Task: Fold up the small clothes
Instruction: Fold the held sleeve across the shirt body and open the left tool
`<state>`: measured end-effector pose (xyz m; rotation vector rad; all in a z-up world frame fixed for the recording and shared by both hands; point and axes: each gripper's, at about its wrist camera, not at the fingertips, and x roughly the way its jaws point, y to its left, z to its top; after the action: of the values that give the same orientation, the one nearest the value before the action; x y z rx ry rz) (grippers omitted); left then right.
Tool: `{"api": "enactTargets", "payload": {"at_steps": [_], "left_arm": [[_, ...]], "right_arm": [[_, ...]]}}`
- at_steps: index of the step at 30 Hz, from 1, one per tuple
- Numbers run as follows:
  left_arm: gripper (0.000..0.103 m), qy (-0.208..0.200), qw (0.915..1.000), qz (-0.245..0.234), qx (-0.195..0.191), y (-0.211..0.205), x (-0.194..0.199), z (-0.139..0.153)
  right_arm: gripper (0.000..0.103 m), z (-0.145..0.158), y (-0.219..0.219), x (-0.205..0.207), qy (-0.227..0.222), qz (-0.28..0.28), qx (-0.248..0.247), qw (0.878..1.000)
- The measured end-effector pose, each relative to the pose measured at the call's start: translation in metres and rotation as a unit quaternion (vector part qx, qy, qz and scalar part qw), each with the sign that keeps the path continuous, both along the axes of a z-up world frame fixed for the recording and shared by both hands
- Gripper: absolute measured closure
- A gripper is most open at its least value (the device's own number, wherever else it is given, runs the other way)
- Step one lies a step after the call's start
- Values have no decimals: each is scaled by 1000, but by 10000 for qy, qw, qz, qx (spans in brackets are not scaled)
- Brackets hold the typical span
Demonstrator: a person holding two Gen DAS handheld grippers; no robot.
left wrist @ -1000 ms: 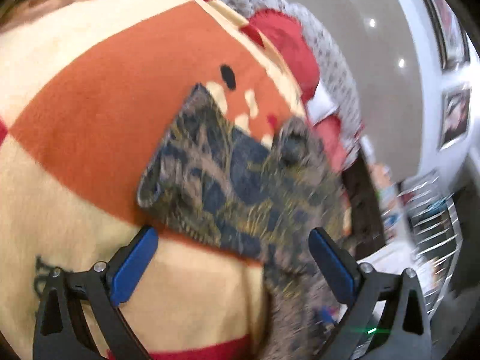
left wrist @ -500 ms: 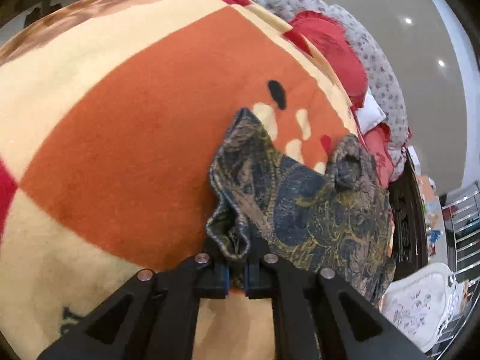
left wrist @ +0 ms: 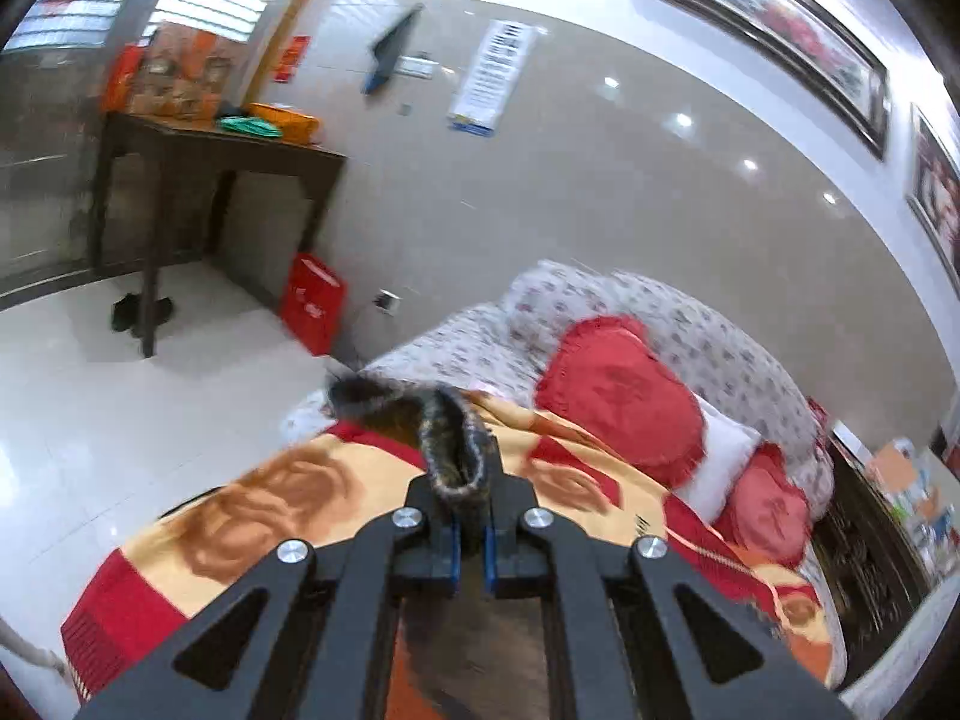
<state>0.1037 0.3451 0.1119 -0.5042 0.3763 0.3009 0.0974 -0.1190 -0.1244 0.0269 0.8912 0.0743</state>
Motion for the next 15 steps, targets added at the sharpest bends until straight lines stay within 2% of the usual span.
{"api": "enactTargets", "payload": {"at_steps": [3,5,7,10,12,14,15], "left_arm": [[99,-17,9986,-526,-52,-34,5,-8],[99,21,9926,-1185,-246,-67,19,-21],[98,178,9784,-2008,-463,-112,36,-39],[98,525,9548,-2883,-490,-178,51,-77],[98,891,9409,-3234,-460,-217,61,-115],[98,1219,9322,-3372,-494,-244,72,-151],[93,1346,9270,-3462,-519,-251,75,-165]], "right_arm": [[16,0,2,0,9,-3,-33,10000],[16,-1,3,1,25,-6,-64,10000],[16,2,4,3,141,-15,-91,9999],[18,11,5,13,438,41,-96,9990],[20,24,4,17,403,75,101,9991],[20,38,3,23,284,97,230,9993],[20,44,4,25,226,117,253,9994]]}}
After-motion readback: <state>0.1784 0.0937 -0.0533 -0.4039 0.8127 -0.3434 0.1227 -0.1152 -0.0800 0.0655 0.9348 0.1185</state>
